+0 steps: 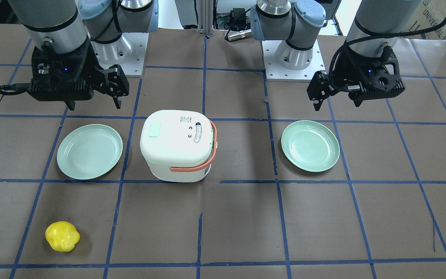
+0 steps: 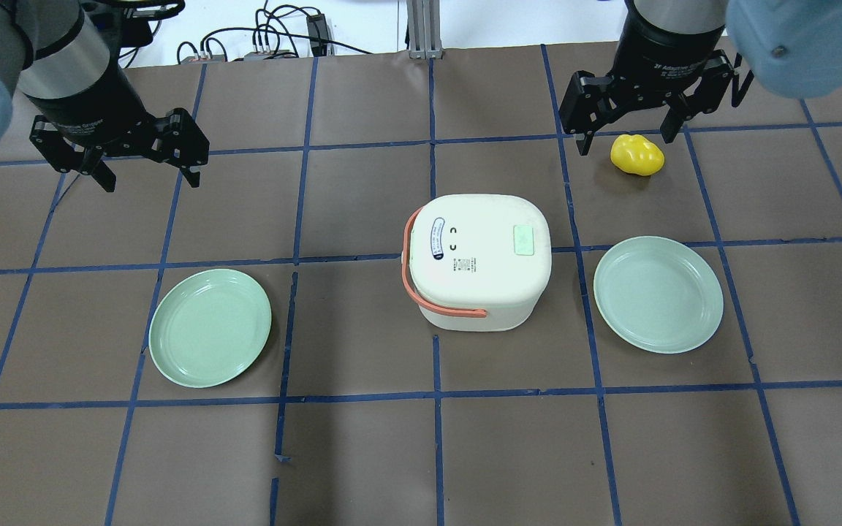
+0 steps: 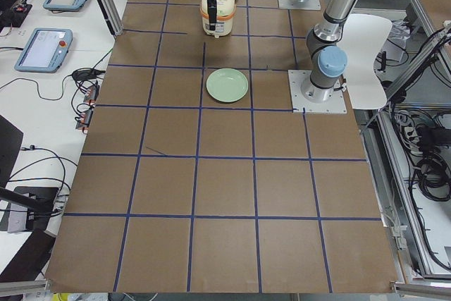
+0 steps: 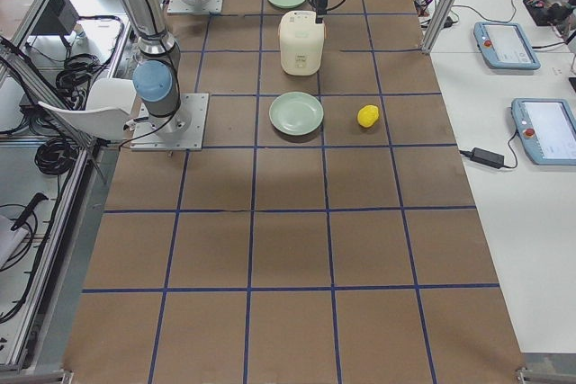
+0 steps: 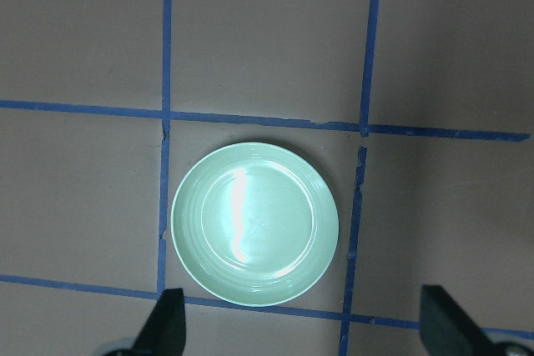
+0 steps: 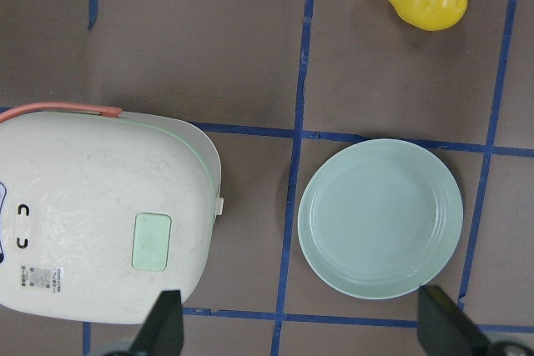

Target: Press rice cooker button

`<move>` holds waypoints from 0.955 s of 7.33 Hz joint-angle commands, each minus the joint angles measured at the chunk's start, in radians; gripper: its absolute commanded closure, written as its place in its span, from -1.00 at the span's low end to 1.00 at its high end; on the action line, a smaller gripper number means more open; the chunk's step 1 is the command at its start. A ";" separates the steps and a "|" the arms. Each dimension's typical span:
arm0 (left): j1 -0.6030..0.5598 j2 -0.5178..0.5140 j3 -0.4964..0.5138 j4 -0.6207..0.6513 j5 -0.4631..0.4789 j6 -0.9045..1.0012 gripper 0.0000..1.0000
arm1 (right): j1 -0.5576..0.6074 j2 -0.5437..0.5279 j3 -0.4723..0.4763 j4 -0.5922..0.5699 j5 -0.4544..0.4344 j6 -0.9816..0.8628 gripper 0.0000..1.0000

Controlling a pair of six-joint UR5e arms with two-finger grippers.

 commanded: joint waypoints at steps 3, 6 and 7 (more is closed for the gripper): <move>0.000 0.000 0.000 0.000 0.000 0.000 -1.00 | 0.000 -0.001 0.002 0.002 -0.002 0.000 -1.00; 0.000 0.000 0.000 0.000 0.000 0.000 -1.00 | 0.000 -0.001 0.001 0.008 -0.002 0.000 -1.00; 0.000 0.000 0.000 0.000 0.000 0.000 -1.00 | 0.000 -0.001 0.001 0.010 -0.002 0.000 -1.00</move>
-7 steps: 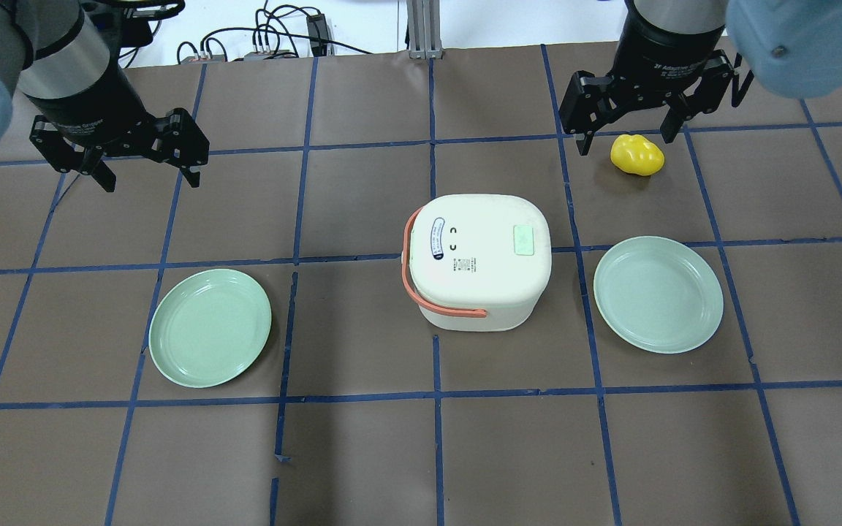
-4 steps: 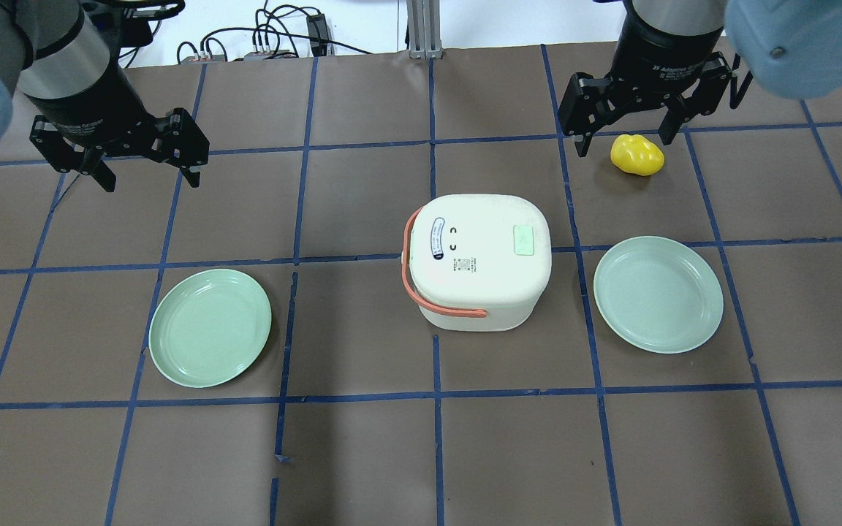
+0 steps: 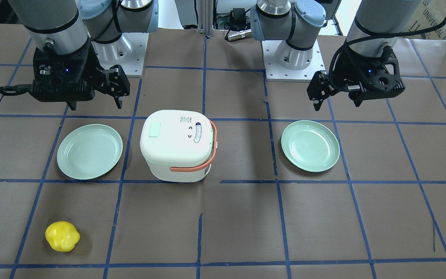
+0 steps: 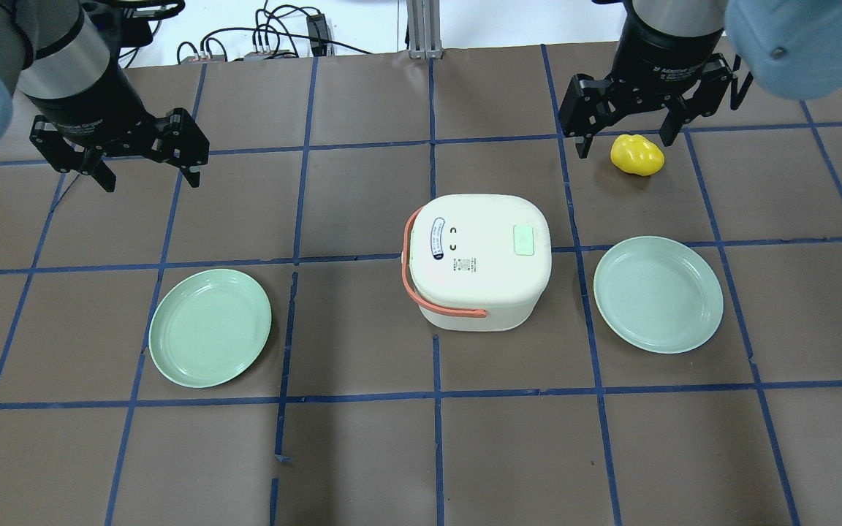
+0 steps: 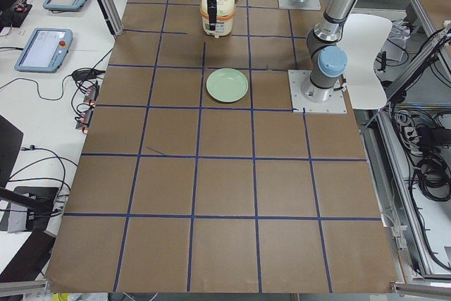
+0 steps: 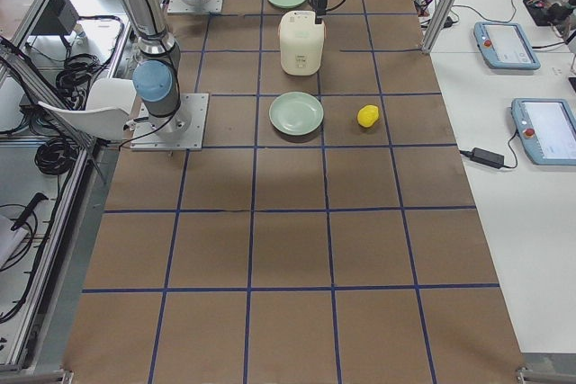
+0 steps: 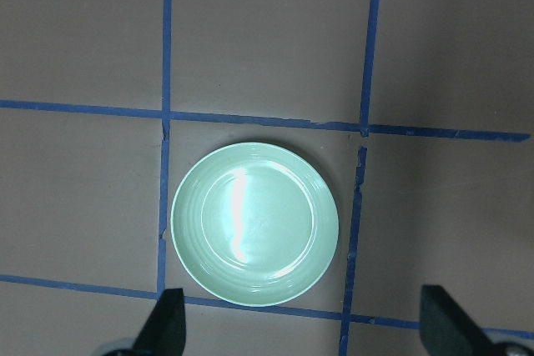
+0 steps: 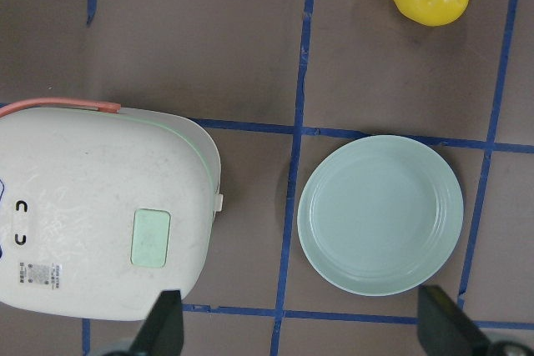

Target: Press rice cooker button

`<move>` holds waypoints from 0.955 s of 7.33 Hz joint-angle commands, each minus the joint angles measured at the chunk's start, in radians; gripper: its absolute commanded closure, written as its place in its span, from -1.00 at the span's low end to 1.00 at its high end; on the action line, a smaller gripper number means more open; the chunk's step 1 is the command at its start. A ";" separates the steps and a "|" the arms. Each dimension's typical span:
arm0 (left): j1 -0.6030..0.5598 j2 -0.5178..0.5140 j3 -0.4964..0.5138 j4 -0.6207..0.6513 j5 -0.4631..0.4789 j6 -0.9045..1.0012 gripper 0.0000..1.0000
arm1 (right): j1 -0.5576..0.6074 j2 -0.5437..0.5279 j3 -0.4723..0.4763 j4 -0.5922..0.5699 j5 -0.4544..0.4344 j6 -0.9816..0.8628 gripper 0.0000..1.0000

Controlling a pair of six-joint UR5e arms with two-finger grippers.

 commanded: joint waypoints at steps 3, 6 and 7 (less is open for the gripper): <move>0.000 0.000 0.000 0.000 0.000 0.000 -1.00 | 0.000 -0.006 0.016 0.005 0.002 0.006 -1.00; 0.000 0.000 0.000 0.000 0.000 0.000 -1.00 | 0.002 -0.008 0.010 0.059 0.061 0.113 0.15; 0.000 0.000 0.000 0.000 0.000 0.000 -1.00 | 0.005 -0.014 0.007 0.078 0.083 0.147 0.57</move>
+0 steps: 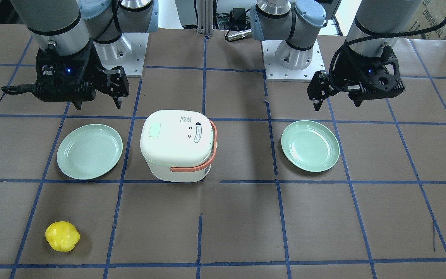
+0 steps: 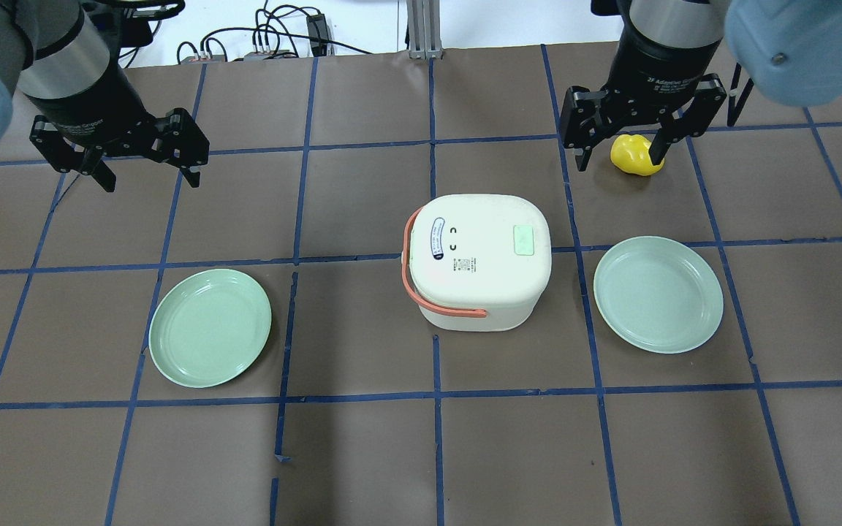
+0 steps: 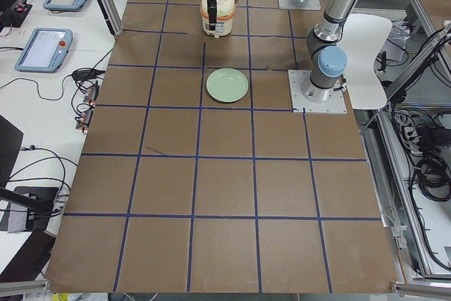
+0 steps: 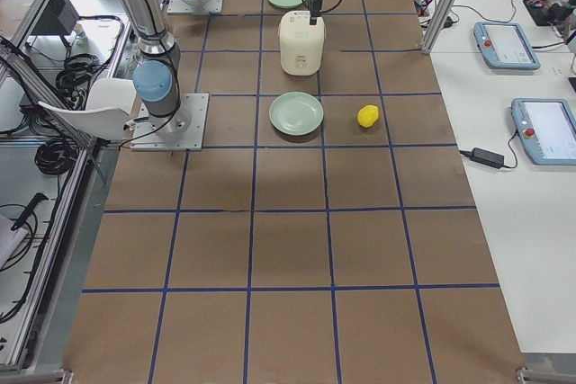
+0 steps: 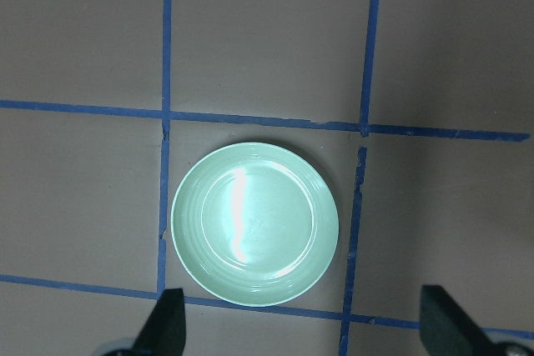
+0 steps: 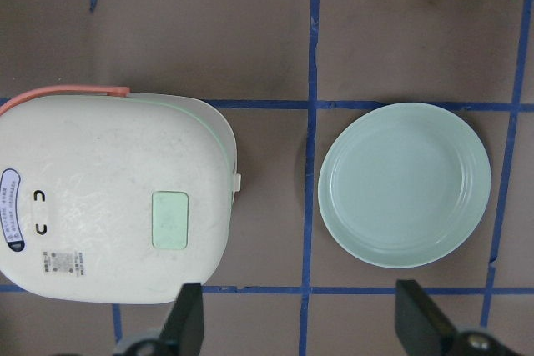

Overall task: Press rice cooker button
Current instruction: 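Move the right gripper over the rice cooker's green button and lower it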

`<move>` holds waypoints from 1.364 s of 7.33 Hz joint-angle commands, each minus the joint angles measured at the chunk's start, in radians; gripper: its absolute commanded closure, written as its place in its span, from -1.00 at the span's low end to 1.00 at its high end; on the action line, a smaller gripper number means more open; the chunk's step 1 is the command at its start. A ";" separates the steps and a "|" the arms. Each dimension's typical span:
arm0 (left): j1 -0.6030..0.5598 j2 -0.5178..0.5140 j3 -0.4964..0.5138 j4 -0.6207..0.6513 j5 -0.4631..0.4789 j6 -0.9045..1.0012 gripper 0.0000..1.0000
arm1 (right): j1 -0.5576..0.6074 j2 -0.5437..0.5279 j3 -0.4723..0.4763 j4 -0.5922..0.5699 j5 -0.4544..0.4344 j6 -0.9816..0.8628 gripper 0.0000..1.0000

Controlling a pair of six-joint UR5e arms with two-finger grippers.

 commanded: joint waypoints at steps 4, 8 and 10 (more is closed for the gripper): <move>0.000 0.000 0.000 0.000 0.000 -0.002 -1.00 | 0.115 0.004 0.070 -0.029 0.034 0.083 0.88; 0.000 0.000 0.000 0.000 0.000 -0.002 -1.00 | 0.128 0.030 0.206 -0.242 0.035 0.071 0.92; 0.000 0.000 0.000 0.000 0.000 0.000 -1.00 | 0.133 0.033 0.236 -0.285 0.040 0.079 0.92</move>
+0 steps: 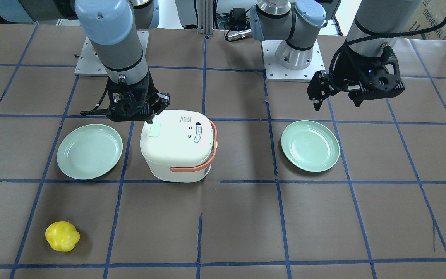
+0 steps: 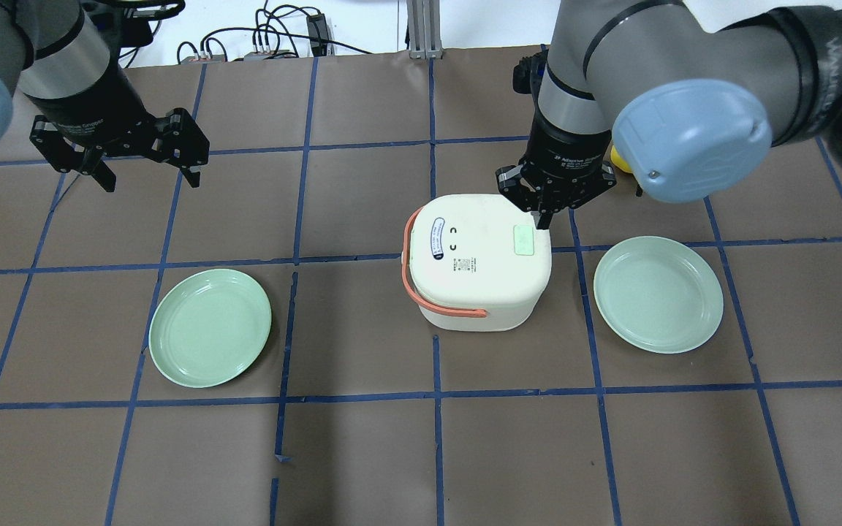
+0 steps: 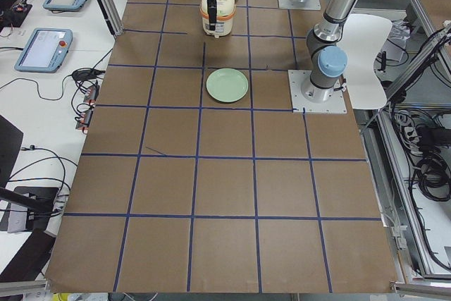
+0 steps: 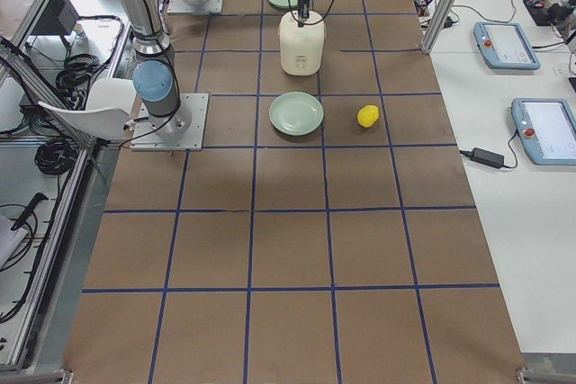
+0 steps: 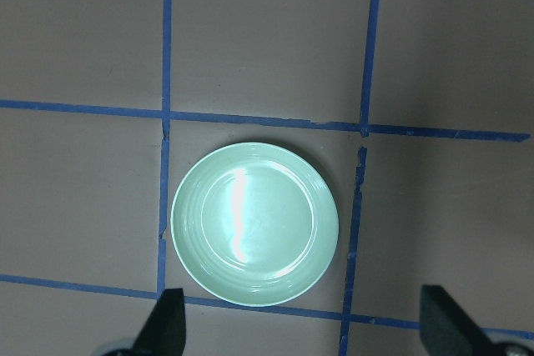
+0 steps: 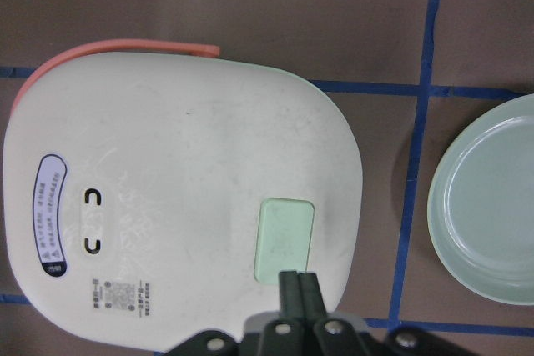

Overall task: Press rice cooker button
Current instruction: 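Move the right gripper over the rice cooker's green button and lower it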

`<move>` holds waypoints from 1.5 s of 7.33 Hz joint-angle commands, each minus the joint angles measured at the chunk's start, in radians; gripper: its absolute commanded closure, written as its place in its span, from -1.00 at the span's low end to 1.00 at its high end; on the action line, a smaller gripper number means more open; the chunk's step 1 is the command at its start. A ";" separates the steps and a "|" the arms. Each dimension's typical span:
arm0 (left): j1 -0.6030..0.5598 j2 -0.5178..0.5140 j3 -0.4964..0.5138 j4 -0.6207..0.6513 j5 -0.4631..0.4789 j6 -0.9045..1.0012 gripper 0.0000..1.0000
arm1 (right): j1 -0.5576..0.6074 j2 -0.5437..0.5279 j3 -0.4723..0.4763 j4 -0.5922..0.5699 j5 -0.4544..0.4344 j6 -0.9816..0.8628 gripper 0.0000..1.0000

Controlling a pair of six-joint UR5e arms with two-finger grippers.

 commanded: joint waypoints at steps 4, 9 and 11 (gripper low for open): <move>0.000 0.000 0.000 0.000 0.000 0.000 -1.00 | 0.004 0.032 0.018 -0.059 -0.006 -0.001 0.91; 0.000 0.000 0.000 0.000 0.000 0.001 -1.00 | 0.004 0.046 0.026 -0.060 0.003 0.011 0.91; 0.000 0.000 0.000 0.000 0.000 0.001 -1.00 | 0.004 0.047 0.027 -0.060 0.003 0.015 0.91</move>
